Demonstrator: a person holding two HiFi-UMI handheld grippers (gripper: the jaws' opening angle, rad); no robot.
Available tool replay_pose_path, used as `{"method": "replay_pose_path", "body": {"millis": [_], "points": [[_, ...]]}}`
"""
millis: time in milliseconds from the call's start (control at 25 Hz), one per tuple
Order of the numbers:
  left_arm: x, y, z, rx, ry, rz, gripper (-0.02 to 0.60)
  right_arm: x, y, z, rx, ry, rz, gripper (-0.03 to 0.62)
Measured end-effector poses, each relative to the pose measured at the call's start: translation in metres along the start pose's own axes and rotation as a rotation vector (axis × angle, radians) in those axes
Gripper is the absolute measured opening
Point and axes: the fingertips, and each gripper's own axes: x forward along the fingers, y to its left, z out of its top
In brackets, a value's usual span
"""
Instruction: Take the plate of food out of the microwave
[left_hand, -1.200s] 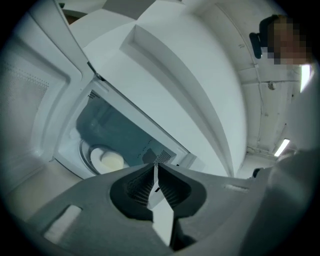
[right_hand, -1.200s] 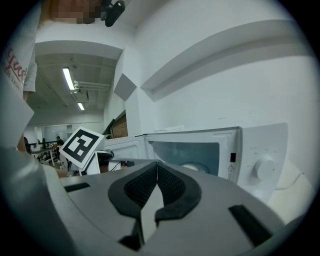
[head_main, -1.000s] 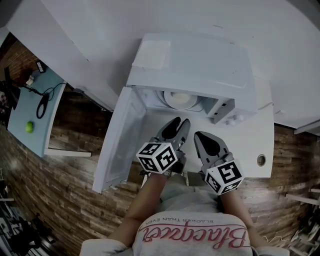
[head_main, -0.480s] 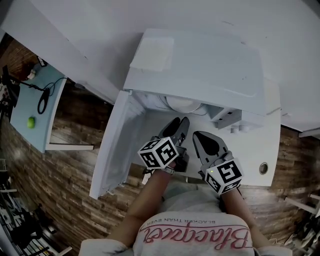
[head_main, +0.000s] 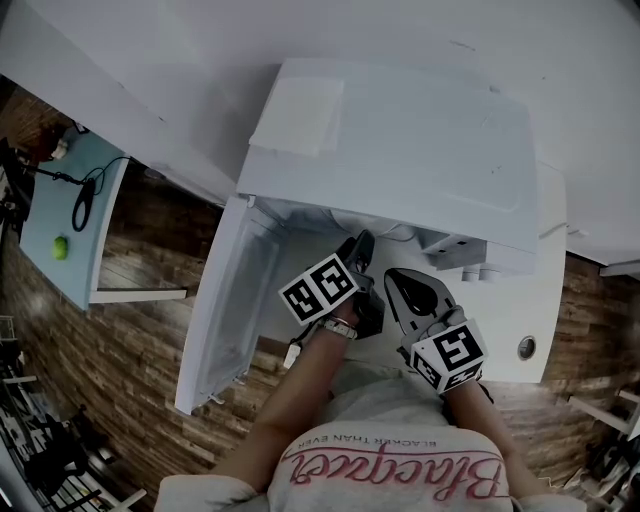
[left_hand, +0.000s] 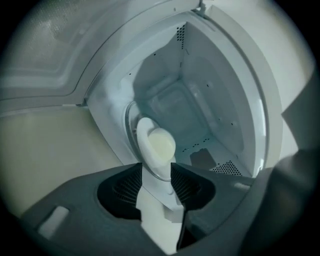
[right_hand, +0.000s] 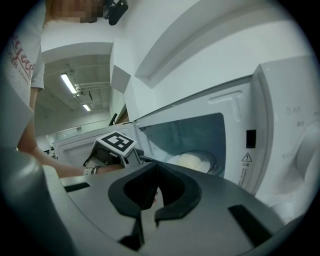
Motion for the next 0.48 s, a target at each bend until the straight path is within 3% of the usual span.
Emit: {"method": "replay_pose_path", "body": {"millis": [480], "points": [[0.016, 0.020, 0.001, -0.179, 0.001, 0.206, 0.172, 0.008, -0.021, -0.001, 0.011, 0.016, -0.001, 0.012]]}}
